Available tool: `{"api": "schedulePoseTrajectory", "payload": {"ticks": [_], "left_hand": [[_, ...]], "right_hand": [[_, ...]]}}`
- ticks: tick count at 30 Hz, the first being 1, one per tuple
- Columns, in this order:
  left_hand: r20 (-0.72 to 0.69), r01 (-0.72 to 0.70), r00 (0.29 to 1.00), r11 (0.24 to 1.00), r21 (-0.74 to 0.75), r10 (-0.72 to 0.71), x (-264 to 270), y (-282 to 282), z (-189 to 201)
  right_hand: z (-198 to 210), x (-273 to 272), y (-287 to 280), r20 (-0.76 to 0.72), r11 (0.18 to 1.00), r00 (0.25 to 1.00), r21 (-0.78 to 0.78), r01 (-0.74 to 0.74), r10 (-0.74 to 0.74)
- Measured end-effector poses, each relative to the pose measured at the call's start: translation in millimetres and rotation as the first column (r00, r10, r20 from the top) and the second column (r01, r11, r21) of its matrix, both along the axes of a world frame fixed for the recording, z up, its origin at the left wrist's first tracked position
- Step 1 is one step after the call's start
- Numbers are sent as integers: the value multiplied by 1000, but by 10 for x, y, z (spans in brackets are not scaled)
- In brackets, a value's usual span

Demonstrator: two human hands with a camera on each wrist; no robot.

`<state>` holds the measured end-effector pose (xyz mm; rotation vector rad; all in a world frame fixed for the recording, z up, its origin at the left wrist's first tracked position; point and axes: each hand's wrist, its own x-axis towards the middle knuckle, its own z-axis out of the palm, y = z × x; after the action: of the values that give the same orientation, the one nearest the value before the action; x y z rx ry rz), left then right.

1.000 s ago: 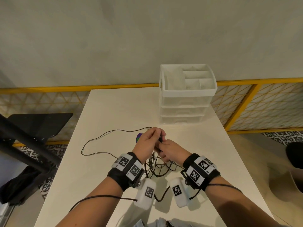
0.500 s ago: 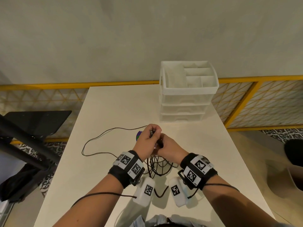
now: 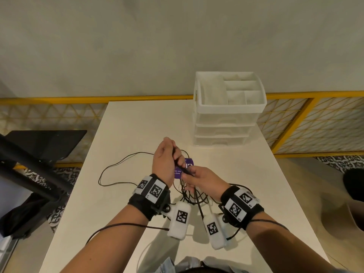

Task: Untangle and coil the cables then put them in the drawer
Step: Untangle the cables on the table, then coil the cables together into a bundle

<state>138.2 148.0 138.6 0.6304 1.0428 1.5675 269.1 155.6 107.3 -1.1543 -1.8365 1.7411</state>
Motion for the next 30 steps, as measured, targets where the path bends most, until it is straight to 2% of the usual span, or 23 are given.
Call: {"api": "schedulePoseTrajectory", "payload": {"ticks": [5, 8, 10, 12, 14, 15, 17, 19, 20, 21, 22, 24, 25, 28, 30], "left_hand": [[-23, -71, 997, 997, -21, 70, -133, 42, -61], [-69, -71, 995, 997, -27, 69, -157, 35, -87], [-142, -74, 988, 996, -58, 65, -157, 21, -111], [-290, -90, 955, 991, -99, 58, -180, 24, -149], [-484, -143, 872, 984, -104, 76, -246, 35, -204], [-592, -175, 800, 982, -72, 99, -287, 36, -237], [-809, -173, 565, 982, 74, 160, -342, 18, -265], [-918, -25, 321, 971, 238, 233, -315, -12, -260], [-936, 79, 258, 960, 268, 240, -267, -30, -243], [-947, 175, 241, 951, 256, 211, -211, -49, -219], [-955, 242, 261, 948, 208, 143, -151, -65, -200], [-952, 276, 305, 960, 50, -38, -60, -75, -198], [-945, 263, 303, 964, -45, -127, -45, -64, -216], [-906, 256, 230, 921, -295, -354, -45, -45, -217], [-889, 249, 163, 889, -384, -429, -30, -44, -178]], "right_hand": [[58, 50, -26, -100, 996, 995, -83, -21, 13], [15, 33, -30, -118, 993, 992, -114, 28, -41], [-28, 9, -11, -82, 992, 992, -90, 85, -93], [-99, 6, 18, -2, 991, 991, 17, 134, -134], [-148, 22, 50, 80, 976, 980, 138, 169, -181], [-164, 33, 58, 102, 965, 973, 189, 183, -205], [-183, 39, 57, 138, 944, 965, 275, 181, -225], [-188, 28, 51, 189, 930, 959, 341, 139, -212], [-210, 20, 56, 213, 921, 955, 372, 115, -206], [-216, 8, 56, 237, 912, 950, 399, 96, -204], [-219, 0, 59, 251, 905, 946, 416, 87, -207], [-186, -4, 63, 243, 895, 945, 435, 95, -218], [-161, -2, 74, 228, 889, 948, 448, 100, -222], [-79, 13, 88, 152, 872, 956, 464, 156, -251], [-52, 29, 95, 56, 902, 965, 373, 219, -257]]}}
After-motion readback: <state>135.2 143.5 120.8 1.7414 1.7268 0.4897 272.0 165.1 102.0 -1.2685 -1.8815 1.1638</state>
